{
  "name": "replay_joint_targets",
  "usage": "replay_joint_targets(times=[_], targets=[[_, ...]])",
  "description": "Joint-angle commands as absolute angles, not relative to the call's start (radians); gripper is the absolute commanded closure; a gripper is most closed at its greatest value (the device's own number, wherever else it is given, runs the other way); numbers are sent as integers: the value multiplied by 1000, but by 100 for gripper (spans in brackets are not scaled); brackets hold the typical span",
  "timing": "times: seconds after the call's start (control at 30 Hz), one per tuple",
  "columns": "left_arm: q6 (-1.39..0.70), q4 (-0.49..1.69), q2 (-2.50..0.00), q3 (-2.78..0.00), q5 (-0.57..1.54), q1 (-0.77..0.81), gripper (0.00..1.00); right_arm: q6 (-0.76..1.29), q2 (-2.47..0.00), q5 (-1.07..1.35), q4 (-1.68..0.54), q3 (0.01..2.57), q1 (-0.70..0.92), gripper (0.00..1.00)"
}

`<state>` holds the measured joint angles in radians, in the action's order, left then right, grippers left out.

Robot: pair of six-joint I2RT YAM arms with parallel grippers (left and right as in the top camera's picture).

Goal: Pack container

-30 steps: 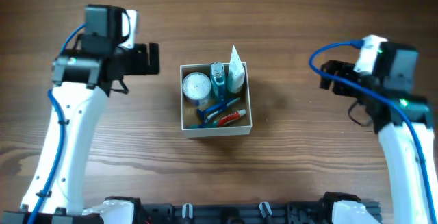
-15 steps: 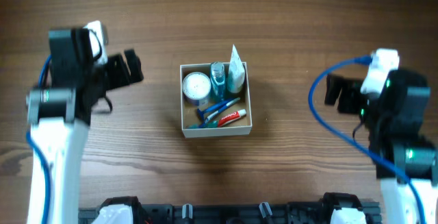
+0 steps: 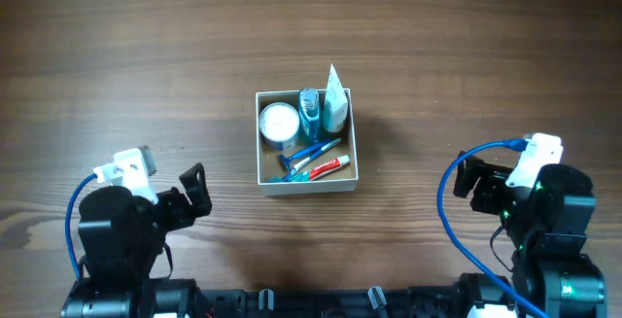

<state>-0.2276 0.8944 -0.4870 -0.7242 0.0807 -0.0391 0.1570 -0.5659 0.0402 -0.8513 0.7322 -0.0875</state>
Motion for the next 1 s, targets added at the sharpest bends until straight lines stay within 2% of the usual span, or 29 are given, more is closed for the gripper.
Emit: replay_joint_targets(times=[0.0, 0.23, 0.37, 0.47, 0.57, 0.73, 0.8, 0.83, 0.97], targets=[[-244, 907, -485, -715, 93, -35, 0, 172, -573, 30, -850, 726, -84, 0], [-244, 907, -485, -715, 93, -35, 0, 152, -542, 10, -857, 726, -84, 0], [-244, 907, -485, -715, 93, -35, 0, 88, -384, 26, -775, 683, -75, 0], [-244, 907, -485, -715, 93, -35, 0, -5, -164, 115, -583, 503, -75, 0], [-244, 907, -485, -715, 93, -35, 0, -4, -36, 132, -372, 366, -72, 0], [-244, 907, -485, -715, 93, -35, 0, -27, -3, 107, 139, 140, -66, 0], [-244, 907, -485, -715, 93, -35, 0, -26, -3, 105, 278, 52, -65, 0], [-244, 907, -485, -715, 93, -35, 0, -26, -3, 105, 295, 14, -65, 0], [-244, 907, -485, -715, 93, -35, 0, -26, -3, 102, 41, 5, -65, 0]])
